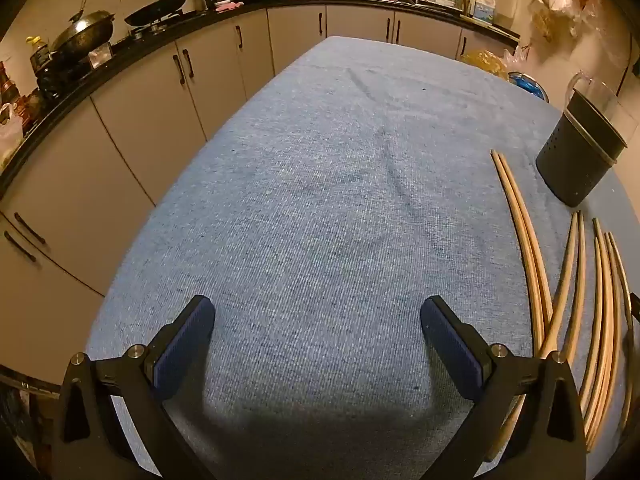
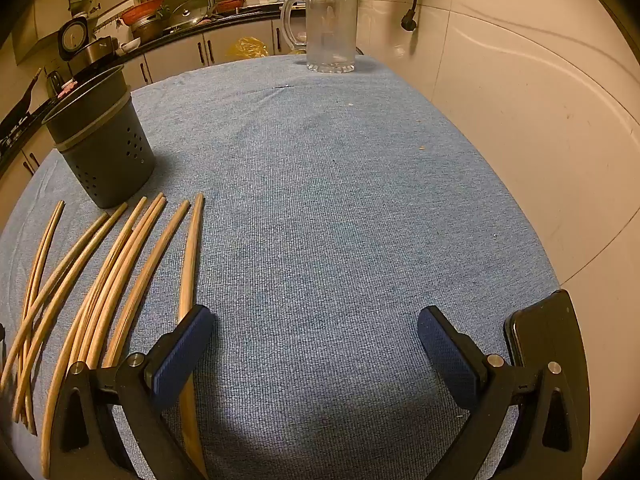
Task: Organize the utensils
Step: 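Move the right tool toward the scattered wooden chopsticks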
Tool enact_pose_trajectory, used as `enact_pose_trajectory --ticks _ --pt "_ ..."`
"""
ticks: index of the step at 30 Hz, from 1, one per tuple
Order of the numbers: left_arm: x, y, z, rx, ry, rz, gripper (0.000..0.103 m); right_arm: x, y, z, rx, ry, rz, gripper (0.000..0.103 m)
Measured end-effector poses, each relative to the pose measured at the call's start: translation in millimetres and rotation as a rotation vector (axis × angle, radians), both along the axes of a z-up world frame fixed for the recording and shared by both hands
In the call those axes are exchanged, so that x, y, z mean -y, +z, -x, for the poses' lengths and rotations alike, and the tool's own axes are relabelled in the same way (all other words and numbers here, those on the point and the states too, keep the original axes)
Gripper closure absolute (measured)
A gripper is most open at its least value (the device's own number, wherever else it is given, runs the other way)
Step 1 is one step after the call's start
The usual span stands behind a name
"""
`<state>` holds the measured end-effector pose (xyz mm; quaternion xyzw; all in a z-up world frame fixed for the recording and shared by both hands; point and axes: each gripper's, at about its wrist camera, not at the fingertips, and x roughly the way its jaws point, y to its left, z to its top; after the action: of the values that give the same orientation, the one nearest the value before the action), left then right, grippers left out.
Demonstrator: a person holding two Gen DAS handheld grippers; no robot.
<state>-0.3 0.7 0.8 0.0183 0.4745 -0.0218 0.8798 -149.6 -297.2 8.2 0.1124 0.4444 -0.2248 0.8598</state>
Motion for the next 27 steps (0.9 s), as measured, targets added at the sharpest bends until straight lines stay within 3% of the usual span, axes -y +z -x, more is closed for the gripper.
enact_pose_trajectory --ticks 3,9,13,21,27 --pt "-7.0 4.0 -0.5 -0.011 0.006 0.013 0.000 -0.8 -0.1 0.2 -0.002 0.000 0.000 0.000" --pt "-9.5 27.4 57.3 0.137 0.026 -0.002 0.000 1.2 4.5 4.7 -0.035 0.056 -0.017 0.000" --pt "12.2 46.8 91.8 0.207 -0.031 -0.011 0.000 -6.7 29.9 40.3 0.062 0.064 -0.038 0.000" --pt "56.7 76.0 165.7 0.333 -0.148 0.008 0.000 -64.8 74.2 122.1 0.270 0.116 0.015 0.000" --pt "65.0 70.6 178.7 0.288 -0.200 -0.002 0.000 -77.7 72.9 144.1 0.322 0.107 0.003 0.001"
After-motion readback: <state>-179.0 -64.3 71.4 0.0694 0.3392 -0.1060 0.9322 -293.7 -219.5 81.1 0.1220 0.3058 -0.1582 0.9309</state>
